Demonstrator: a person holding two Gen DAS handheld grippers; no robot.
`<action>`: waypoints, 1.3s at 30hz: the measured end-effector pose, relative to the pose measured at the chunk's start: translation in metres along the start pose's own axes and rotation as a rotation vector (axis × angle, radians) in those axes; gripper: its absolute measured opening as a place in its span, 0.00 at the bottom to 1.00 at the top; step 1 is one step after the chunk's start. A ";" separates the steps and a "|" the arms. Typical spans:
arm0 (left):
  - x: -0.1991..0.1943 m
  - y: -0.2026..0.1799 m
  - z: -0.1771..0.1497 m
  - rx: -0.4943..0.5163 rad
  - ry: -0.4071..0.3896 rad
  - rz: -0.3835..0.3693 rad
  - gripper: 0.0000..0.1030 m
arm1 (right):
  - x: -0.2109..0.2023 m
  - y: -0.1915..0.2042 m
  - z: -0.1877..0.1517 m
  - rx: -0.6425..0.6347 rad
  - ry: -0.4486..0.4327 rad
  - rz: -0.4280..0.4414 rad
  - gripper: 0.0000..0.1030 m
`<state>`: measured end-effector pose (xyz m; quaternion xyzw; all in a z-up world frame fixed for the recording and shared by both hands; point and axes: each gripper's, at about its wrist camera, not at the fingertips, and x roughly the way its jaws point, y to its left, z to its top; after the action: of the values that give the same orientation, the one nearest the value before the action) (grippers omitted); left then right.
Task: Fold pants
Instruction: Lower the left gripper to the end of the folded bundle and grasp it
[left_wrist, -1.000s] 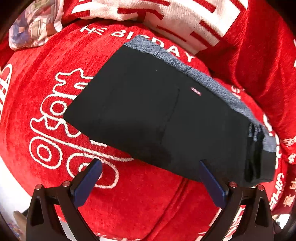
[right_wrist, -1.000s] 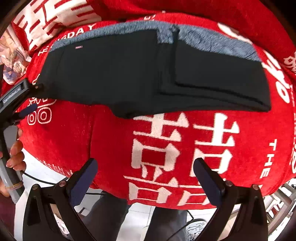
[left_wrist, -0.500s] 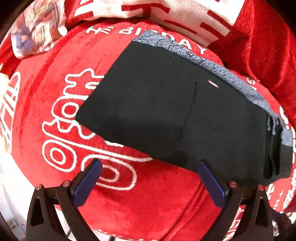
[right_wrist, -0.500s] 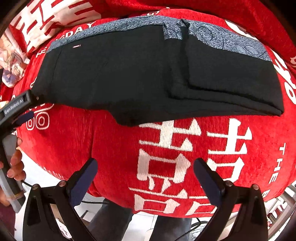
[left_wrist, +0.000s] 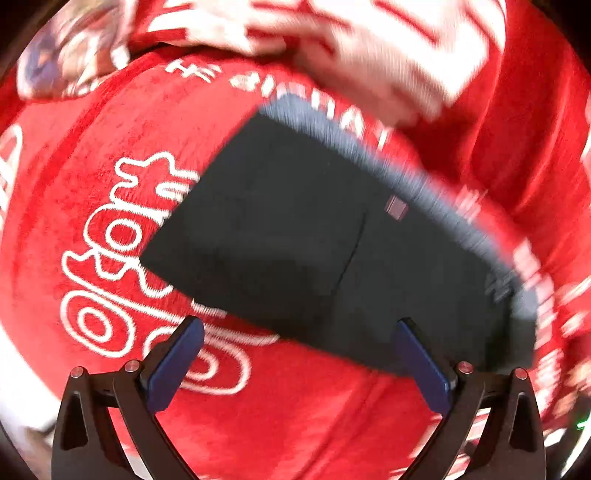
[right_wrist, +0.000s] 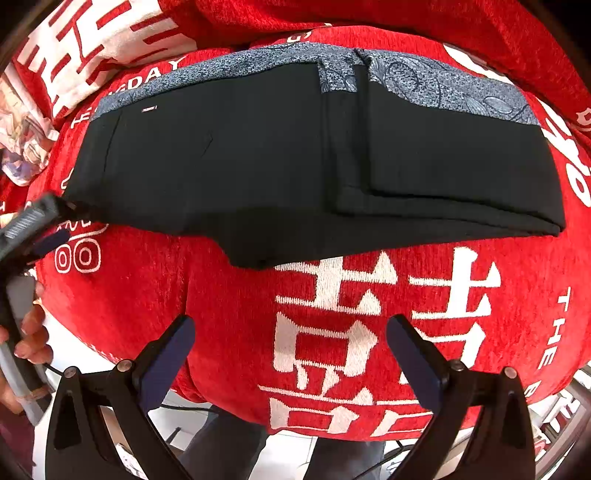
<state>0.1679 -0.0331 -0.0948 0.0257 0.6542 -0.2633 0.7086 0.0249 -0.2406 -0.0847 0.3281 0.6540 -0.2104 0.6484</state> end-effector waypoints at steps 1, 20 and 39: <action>-0.004 0.008 0.003 -0.031 -0.011 -0.049 1.00 | -0.002 -0.002 0.001 0.007 -0.005 0.012 1.00; 0.043 0.027 0.001 -0.169 -0.035 -0.303 1.00 | 0.008 0.005 0.007 -0.028 -0.018 0.143 1.00; 0.047 0.023 0.009 -0.245 -0.106 -0.280 1.00 | 0.000 0.011 0.020 -0.032 -0.044 0.173 1.00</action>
<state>0.1859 -0.0327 -0.1452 -0.1661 0.6402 -0.2786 0.6964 0.0468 -0.2472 -0.0845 0.3680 0.6120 -0.1504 0.6837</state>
